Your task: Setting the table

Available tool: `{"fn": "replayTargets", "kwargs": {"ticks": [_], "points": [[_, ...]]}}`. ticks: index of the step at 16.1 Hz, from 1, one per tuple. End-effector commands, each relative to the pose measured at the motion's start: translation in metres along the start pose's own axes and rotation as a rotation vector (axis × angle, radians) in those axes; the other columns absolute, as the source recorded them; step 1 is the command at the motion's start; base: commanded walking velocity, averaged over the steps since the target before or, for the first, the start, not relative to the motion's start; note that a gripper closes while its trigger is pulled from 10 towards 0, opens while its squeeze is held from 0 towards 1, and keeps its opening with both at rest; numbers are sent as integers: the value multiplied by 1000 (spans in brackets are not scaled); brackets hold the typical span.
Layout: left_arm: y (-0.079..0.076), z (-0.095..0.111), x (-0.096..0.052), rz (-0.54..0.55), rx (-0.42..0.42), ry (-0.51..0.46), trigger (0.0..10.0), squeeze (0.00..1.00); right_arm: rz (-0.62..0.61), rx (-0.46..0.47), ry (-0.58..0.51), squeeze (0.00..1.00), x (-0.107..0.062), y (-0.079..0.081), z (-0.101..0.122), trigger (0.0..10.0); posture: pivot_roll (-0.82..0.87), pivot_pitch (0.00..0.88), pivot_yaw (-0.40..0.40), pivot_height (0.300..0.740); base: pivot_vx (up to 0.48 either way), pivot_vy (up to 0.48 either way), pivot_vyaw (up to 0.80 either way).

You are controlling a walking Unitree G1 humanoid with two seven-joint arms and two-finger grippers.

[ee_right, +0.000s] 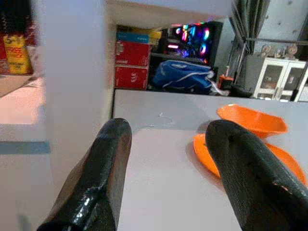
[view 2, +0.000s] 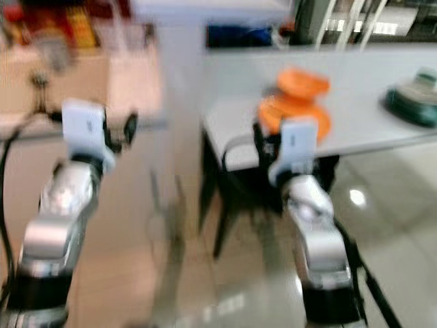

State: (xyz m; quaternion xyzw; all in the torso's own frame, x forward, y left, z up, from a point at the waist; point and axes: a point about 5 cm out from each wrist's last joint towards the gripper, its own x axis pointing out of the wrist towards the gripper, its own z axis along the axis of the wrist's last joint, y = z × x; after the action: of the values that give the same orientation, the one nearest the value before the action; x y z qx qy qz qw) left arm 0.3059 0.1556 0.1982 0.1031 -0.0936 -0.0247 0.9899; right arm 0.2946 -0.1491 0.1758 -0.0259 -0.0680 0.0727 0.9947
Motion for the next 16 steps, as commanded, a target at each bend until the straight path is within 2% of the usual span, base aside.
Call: {"fn": "replayTargets", "kwargs": {"ticks": [1,5,7,10,14,16], "points": [[2,0,0,5,16,2,10000,0,16,-15,-20,0,2,4,4,10000,74,0,-63,740,0,480,0],[1,5,3,-5,19,-16,10000,0,-68,102,5,0,-3,-2,-7,10000,78,0,-58,740,0,480,0],[0,2,3,-17,8,-11,10000,0,-115,88,-2,0,-5,-4,-8,10000,69,0,-34,740,0,480,0],[-3,-5,-1,-22,-33,4,10000,0,-119,71,-4,0,-9,-8,-8,10000,63,0,-31,740,0,467,0],[-9,0,-7,-57,-30,-24,10000,0,-86,47,-6,0,-7,-8,-6,10000,70,0,-56,740,0,0,0],[-9,5,-4,-78,13,-50,10000,0,-68,41,-31,0,-1,-6,2,10000,78,0,-53,740,156,0,606]]}}
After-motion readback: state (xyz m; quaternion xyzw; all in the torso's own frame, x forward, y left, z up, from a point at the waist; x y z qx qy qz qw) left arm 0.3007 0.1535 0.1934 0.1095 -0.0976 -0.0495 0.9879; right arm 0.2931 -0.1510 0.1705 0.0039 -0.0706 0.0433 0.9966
